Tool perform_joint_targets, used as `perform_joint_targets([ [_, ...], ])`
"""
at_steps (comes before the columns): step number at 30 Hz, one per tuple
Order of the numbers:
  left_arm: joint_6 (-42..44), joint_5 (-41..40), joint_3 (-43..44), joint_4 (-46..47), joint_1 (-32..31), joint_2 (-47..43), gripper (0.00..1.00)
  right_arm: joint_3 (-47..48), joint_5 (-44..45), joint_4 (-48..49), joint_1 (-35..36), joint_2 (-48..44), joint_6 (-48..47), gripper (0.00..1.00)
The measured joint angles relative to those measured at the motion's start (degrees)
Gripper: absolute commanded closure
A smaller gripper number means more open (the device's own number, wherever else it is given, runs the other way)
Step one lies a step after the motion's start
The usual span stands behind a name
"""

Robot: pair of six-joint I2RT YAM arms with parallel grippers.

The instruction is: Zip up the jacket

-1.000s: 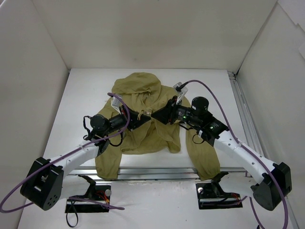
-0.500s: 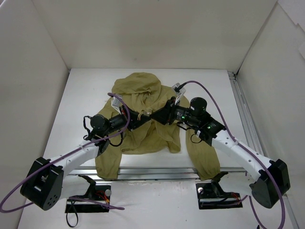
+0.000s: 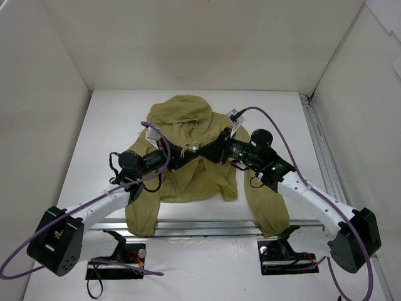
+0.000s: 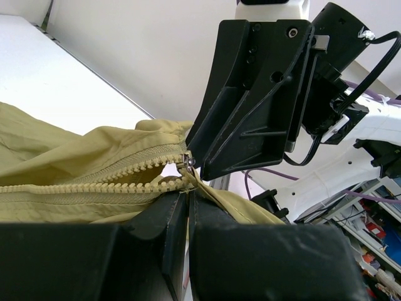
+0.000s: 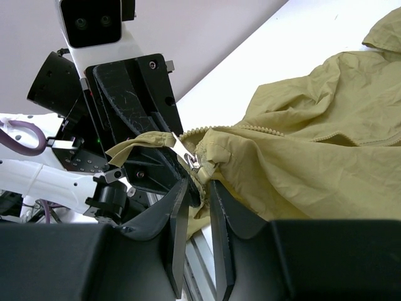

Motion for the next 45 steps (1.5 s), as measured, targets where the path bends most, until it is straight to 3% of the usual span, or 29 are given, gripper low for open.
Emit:
perform_joint_targets([
  [6, -0.13, 0.20, 0.00, 0.26, 0.09, 0.00, 1.00, -0.46, -0.44, 1.14, -0.33, 0.00, 0.52, 0.91],
  [45, -0.66, 1.44, 0.07, 1.57, 0.13, 0.52, 1.00, -3.21, -2.19, 9.03, -0.74, -0.02, 2.49, 0.89],
])
